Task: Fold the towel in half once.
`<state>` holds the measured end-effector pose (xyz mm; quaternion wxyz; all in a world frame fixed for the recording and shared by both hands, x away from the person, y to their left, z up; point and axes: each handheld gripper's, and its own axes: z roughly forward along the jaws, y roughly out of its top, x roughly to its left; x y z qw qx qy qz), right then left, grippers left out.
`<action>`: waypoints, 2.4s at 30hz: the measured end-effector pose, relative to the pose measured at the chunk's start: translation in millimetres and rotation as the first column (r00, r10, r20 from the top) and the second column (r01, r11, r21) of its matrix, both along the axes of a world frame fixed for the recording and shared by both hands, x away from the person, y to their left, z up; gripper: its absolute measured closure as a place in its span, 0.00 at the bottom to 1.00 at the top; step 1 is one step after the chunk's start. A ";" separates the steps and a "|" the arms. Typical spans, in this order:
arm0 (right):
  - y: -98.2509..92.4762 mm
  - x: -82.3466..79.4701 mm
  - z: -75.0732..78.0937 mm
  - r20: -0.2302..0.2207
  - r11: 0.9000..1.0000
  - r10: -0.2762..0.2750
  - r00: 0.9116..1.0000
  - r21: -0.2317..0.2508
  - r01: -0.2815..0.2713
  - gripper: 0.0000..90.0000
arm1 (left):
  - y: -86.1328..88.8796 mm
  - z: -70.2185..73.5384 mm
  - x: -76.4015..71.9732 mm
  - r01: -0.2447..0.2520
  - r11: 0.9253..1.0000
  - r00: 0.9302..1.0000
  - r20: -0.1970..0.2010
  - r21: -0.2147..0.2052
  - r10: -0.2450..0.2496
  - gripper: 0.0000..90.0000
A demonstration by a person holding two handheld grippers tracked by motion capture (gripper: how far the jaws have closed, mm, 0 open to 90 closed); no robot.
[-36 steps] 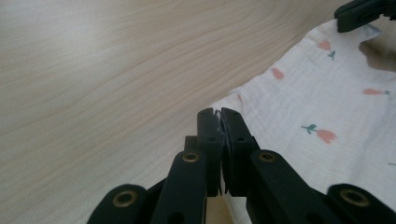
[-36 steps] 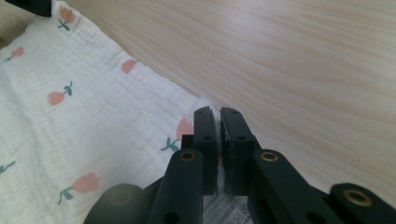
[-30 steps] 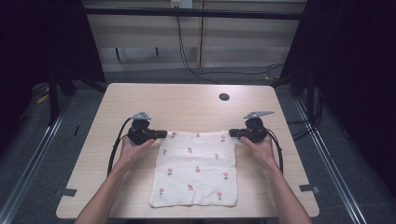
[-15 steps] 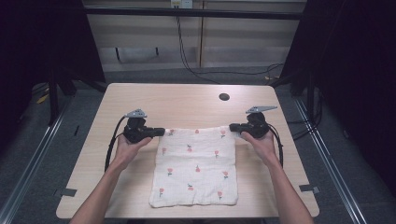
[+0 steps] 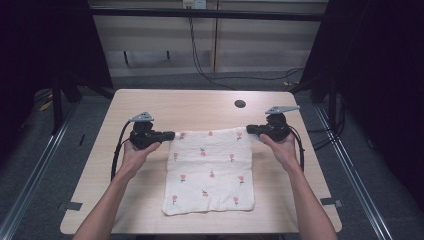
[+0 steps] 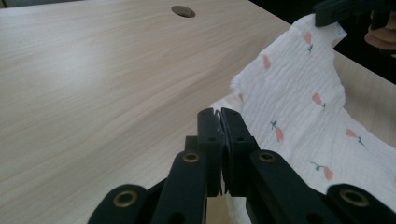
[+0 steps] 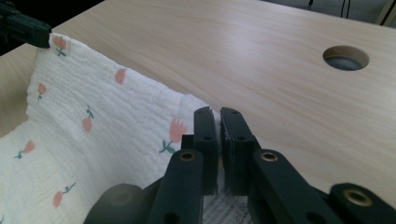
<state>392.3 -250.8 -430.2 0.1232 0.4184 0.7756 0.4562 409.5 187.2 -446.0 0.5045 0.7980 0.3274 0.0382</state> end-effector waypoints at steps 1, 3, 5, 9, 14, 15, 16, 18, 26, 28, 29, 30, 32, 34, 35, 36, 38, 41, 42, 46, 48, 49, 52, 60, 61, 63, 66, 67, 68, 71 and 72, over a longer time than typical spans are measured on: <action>-3.7 -4.7 6.2 0.016 1.000 0.004 1.000 0.007 -0.004 0.96 | 0.7 2.2 -3.2 0.005 1.000 1.000 0.012 0.011 -0.005 0.98; -5.0 -7.4 8.4 0.020 1.000 0.007 1.000 0.005 -0.007 0.96 | 1.2 2.9 -4.7 0.006 1.000 1.000 0.011 0.005 -0.006 0.98; -5.5 -14.2 10.2 0.023 1.000 0.018 1.000 -0.007 -0.018 0.96 | 2.1 4.3 -8.5 0.007 1.000 1.000 0.018 0.012 -0.008 0.98; -4.7 -18.3 4.6 0.013 1.000 0.027 1.000 -0.009 -0.027 0.96 | 0.4 2.0 -11.6 0.013 1.000 1.000 0.023 0.029 -0.014 0.98; -2.9 -23.6 -7.9 -0.002 0.998 0.056 0.998 -0.002 -0.056 0.95 | -1.2 -2.6 -11.4 0.016 1.000 1.000 0.017 0.022 -0.016 0.97; -2.8 -24.7 -9.4 -0.003 0.998 0.061 0.998 -0.003 -0.061 0.95 | -0.4 -2.5 -11.8 0.019 1.000 1.000 0.017 0.014 -0.020 0.97; -3.1 -26.2 -10.1 -0.004 0.998 0.065 0.998 0.001 -0.065 0.95 | -0.2 -2.1 -13.5 0.022 1.000 1.000 0.018 0.007 -0.022 0.97; -4.2 -29.8 -8.2 0.007 0.998 0.068 0.998 0.003 -0.068 0.95 | 0.5 -0.8 -18.0 0.034 0.999 0.999 0.031 0.015 -0.034 0.97; -9.1 -52.3 11.2 0.059 0.995 0.095 0.994 0.018 -0.097 0.95 | 5.9 14.7 -36.3 0.068 0.998 0.995 0.079 0.008 -0.069 0.97; -8.9 -58.6 15.6 0.070 0.994 0.104 0.992 0.021 -0.106 0.95 | 6.7 18.3 -42.3 0.080 0.997 0.992 0.092 0.023 -0.081 0.97; -8.7 -61.6 17.0 0.072 0.993 0.110 0.991 0.028 -0.112 0.94 | 7.3 19.5 -45.1 0.086 0.996 0.992 0.095 0.026 -0.089 0.97; -8.3 -64.8 17.8 0.075 0.993 0.117 0.990 0.025 -0.119 0.94 | 8.4 20.2 -47.9 0.091 0.996 0.991 0.098 0.025 -0.093 0.97; -8.0 -71.4 17.9 0.075 0.991 0.129 0.989 0.021 -0.131 0.94 | 10.1 19.4 -52.2 0.100 0.995 0.990 0.093 0.019 -0.102 0.97; -7.8 -78.2 16.0 0.072 0.990 0.137 0.988 0.020 -0.139 0.94 | 9.7 16.5 -57.1 0.105 0.994 0.991 0.088 0.012 -0.105 0.97; -7.4 -86.2 12.8 0.067 0.989 0.147 0.987 0.016 -0.149 0.94 | 8.7 15.3 -60.6 0.113 0.993 0.990 0.088 0.016 -0.114 0.97; -7.4 -86.2 12.8 0.067 0.989 0.147 0.987 0.016 -0.149 0.94 | 7.7 14.7 -63.9 0.121 0.992 0.988 0.092 0.036 -0.124 0.97; -7.2 -94.7 9.2 0.060 0.988 0.154 0.986 0.006 -0.155 0.94 | 7.5 14.1 -69.7 0.140 0.989 0.985 0.092 0.047 -0.143 0.97; -6.8 -108.0 3.5 0.062 0.990 0.143 0.988 -0.009 -0.142 0.93 | 9.2 15.3 -78.9 0.160 0.986 0.982 0.092 0.055 -0.164 0.97; -7.1 -111.7 0.6 0.059 0.989 0.144 0.988 0.002 -0.145 0.93 | 9.1 14.6 -82.7 0.166 0.984 0.981 0.094 0.068 -0.172 0.97; -0.3 -129.0 -9.4 0.033 0.984 0.176 0.984 -0.044 -0.175 0.94 | 8.5 5.8 -98.9 0.196 0.975 0.977 0.070 0.101 -0.203 0.97; 0.8 -131.9 -10.2 0.033 0.982 0.185 0.982 -0.053 -0.183 0.94 | 8.0 5.0 -102.3 0.206 0.973 0.975 0.068 0.106 -0.214 0.97; 2.2 -137.6 -10.7 0.036 0.980 0.192 0.981 -0.056 -0.190 0.94 | 8.1 2.2 -109.1 0.217 0.968 0.972 0.062 0.129 -0.226 0.97; 4.0 -142.9 -11.8 0.034 0.978 0.201 0.979 -0.059 -0.199 0.94 | 10.5 -2.6 -114.7 0.222 0.967 0.972 0.047 0.129 -0.229 0.97; 7.2 -161.6 -30.5 -0.005 0.974 0.218 0.976 -0.065 -0.218 0.94 | 7.5 -23.9 -127.6 0.243 0.951 0.969 0.002 0.190 -0.248 0.97; 9.2 -167.0 -36.0 -0.026 0.971 0.228 0.973 -0.062 -0.230 0.94 | 2.9 -27.8 -131.0 0.268 0.939 0.962 -0.007 0.214 -0.273 0.97; 12.7 -171.3 -37.9 -0.033 0.966 0.242 0.970 -0.084 -0.244 0.94 | 0.7 -30.7 -133.6 0.279 0.932 0.959 -0.013 0.232 -0.284 0.97; 15.4 -174.9 -37.0 -0.025 0.964 0.248 0.969 -0.090 -0.249 0.93 | -0.6 -35.1 -134.7 0.279 0.929 0.960 -0.034 0.244 -0.279 0.96; 15.5 -175.7 -38.7 -0.032 0.963 0.253 0.967 -0.083 -0.255 0.93 | -1.8 -37.9 -134.8 0.278 0.927 0.960 -0.045 0.253 -0.276 0.96; 16.1 -177.1 -40.7 -0.040 0.961 0.255 0.966 -0.103 -0.258 0.92 | -1.8 -37.9 -134.8 0.278 0.927 0.960 -0.045 0.253 -0.276 0.95; 15.5 -180.9 -45.0 -0.060 0.960 0.254 0.965 -0.104 -0.260 0.90 | -4.0 -41.7 -137.1 0.290 0.922 0.957 -0.068 0.255 -0.282 0.93; 15.5 -180.9 -45.0 -0.060 0.960 0.254 0.965 -0.104 -0.260 0.90 | -3.7 -41.1 -138.1 0.299 0.919 0.954 -0.067 0.256 -0.292 0.93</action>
